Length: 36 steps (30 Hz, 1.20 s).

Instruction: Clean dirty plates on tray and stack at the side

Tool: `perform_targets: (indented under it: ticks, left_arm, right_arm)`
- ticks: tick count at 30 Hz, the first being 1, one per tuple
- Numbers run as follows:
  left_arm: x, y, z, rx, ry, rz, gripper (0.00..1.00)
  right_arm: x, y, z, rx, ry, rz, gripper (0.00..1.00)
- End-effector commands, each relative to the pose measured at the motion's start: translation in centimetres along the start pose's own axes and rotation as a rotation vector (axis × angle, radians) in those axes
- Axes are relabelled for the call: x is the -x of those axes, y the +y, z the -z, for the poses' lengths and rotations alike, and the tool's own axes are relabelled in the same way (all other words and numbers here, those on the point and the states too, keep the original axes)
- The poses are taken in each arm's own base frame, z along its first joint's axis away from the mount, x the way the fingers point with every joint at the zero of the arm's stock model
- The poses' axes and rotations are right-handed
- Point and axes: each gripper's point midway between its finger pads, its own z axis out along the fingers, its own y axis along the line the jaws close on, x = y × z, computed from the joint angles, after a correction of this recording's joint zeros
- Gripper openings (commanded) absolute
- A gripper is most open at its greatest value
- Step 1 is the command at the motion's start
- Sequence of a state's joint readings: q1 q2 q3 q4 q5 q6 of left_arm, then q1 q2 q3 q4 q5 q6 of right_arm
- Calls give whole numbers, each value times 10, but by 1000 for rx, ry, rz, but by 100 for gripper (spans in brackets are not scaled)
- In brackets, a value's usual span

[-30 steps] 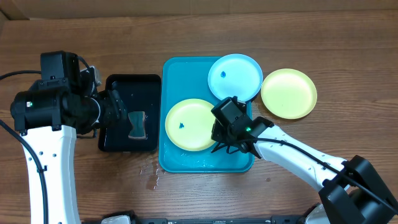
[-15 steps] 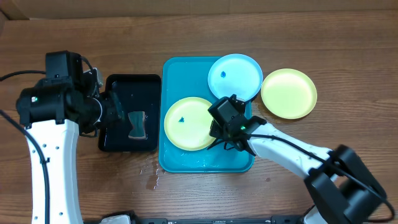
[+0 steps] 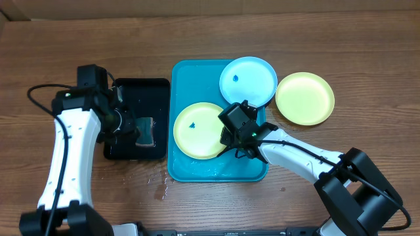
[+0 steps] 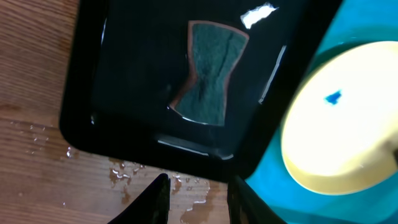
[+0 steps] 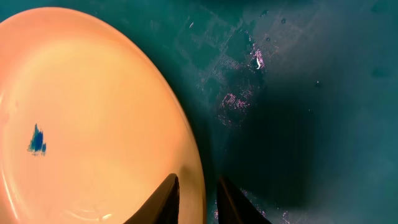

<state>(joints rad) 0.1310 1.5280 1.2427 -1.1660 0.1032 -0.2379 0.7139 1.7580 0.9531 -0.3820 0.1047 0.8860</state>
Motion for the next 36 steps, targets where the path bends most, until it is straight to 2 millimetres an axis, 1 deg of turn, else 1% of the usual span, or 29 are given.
perform_targets:
  ticks: [1, 6, 12, 15, 20, 23, 26, 31, 33, 35, 36]
  left_arm:
    - [2, 2, -14, 19, 15, 17, 32]
    - [12, -5, -33, 56, -9, -24, 31]
    - [14, -20, -58, 121, 5, -116, 31]
    - [15, -19, -70, 176, 13, -143, 32]
    - [18, -20, -86, 178, 33, -177, 33]
    - [15, -22, -97, 160, 69, -205, 33]
    - [10, -19, -108, 174, 111, -205, 32]
    - [4, -15, -118, 188, 152, -204, 32]
    - [4, -15, -119, 188, 153, -204, 31]
    - [4, -15, -119, 188, 153, -204, 26]
    - [4, -15, -119, 187, 153, -204, 21]
  right_arm:
    - [2, 3, 1, 6, -11, 4, 23]
    - [3, 4, 1, 12, -15, 3, 23]
    - [3, 4, 1, 12, -15, 3, 23]
    - [3, 4, 1, 12, -15, 3, 22]
    - [3, 4, 0, 11, -14, 4, 23]
    - [3, 4, 0, 10, -14, 4, 23]
    - [2, 3, 0, 10, -14, 4, 23]
    - [3, 3, 0, 9, -14, 4, 23]
    - [3, 3, 0, 9, -14, 4, 23]
    - [3, 4, 0, 10, -14, 4, 24]
    - [3, 4, 0, 10, -15, 4, 24]
